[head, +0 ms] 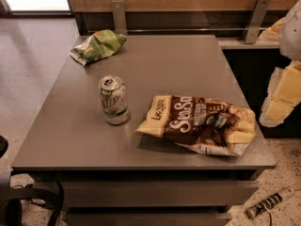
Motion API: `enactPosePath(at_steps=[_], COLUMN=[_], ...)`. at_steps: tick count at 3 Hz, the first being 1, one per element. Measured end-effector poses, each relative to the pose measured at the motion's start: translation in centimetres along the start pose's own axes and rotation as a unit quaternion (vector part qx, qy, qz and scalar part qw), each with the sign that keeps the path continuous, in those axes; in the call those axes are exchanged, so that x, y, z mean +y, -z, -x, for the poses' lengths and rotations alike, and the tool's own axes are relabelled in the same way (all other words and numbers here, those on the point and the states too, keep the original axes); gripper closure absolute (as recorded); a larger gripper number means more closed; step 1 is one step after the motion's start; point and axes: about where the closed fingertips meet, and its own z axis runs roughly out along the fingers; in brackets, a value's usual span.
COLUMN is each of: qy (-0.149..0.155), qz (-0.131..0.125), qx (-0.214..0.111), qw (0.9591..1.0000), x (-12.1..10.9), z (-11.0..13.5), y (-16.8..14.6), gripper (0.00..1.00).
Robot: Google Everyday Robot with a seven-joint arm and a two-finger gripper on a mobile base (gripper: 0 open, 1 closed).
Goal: Move brown chip bag near green jalapeno chip bag
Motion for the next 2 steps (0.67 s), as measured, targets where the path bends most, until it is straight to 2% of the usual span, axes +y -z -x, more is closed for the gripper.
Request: enactPosePath(at_steps=[1,2], qy=[0.000,-0.005], qz=[0.000,0.052], qx=[0.000,-0.060], qw=[1.0000,0.9968], x=[0.0,0.6], z=[0.0,2.2], y=[0.0,-5.6], gripper=[0.00,0.00])
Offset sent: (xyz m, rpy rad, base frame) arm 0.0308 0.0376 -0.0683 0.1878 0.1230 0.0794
